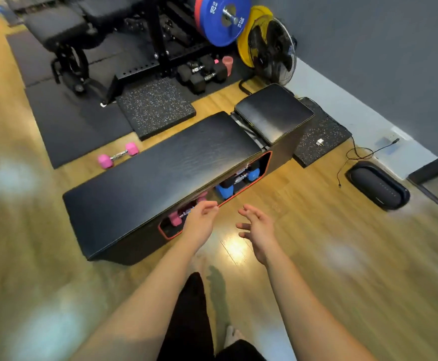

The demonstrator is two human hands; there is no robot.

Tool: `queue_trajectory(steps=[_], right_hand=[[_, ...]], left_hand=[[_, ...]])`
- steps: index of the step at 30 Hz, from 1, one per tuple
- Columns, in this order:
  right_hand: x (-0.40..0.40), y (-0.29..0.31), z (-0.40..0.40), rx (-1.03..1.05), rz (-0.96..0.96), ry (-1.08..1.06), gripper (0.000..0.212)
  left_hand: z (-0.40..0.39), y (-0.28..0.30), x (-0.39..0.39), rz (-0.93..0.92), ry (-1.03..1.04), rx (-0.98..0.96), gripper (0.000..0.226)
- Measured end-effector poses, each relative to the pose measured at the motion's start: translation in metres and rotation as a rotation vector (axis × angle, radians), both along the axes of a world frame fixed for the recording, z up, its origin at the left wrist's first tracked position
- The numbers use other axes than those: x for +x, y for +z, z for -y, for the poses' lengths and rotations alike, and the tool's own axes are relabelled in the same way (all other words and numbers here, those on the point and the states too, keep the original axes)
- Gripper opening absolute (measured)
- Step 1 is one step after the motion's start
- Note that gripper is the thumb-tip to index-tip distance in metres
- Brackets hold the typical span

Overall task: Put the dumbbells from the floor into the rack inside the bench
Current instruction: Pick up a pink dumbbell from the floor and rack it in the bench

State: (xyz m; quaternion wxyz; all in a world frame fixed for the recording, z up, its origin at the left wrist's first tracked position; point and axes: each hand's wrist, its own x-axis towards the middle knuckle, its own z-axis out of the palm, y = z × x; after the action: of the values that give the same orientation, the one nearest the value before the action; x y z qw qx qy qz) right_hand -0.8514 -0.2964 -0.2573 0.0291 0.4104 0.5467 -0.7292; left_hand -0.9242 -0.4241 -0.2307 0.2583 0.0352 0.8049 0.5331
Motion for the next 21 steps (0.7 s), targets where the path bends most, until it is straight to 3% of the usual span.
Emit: queue_trajectory(steps=[1, 3, 9, 14, 21], right_hand=[[0.017, 0.012, 0.006, 0.025, 0.000, 0.026, 0.025], [0.046, 0.039, 0.020, 0.072, -0.041, 0.080, 0.022], [0.072, 0.086, 0.064, 0.273, -0.122, 0.268, 0.022], [0.075, 0.094, 0.114, 0.408, -0.216, 0.475, 0.022], [0.069, 0.102, 0.200, 0.494, -0.279, 0.564, 0.024]], left_hand=[[0.025, -0.002, 0.028, 0.066, 0.111, -0.032, 0.024], [0.053, 0.006, 0.067, 0.033, 0.095, -0.091, 0.022], [0.109, 0.034, 0.102, -0.004, 0.185, -0.031, 0.020], [0.164, 0.058, 0.121, -0.103, 0.291, -0.039, 0.015], [0.266, 0.072, 0.124, -0.171, 0.411, -0.030, 0.018]])
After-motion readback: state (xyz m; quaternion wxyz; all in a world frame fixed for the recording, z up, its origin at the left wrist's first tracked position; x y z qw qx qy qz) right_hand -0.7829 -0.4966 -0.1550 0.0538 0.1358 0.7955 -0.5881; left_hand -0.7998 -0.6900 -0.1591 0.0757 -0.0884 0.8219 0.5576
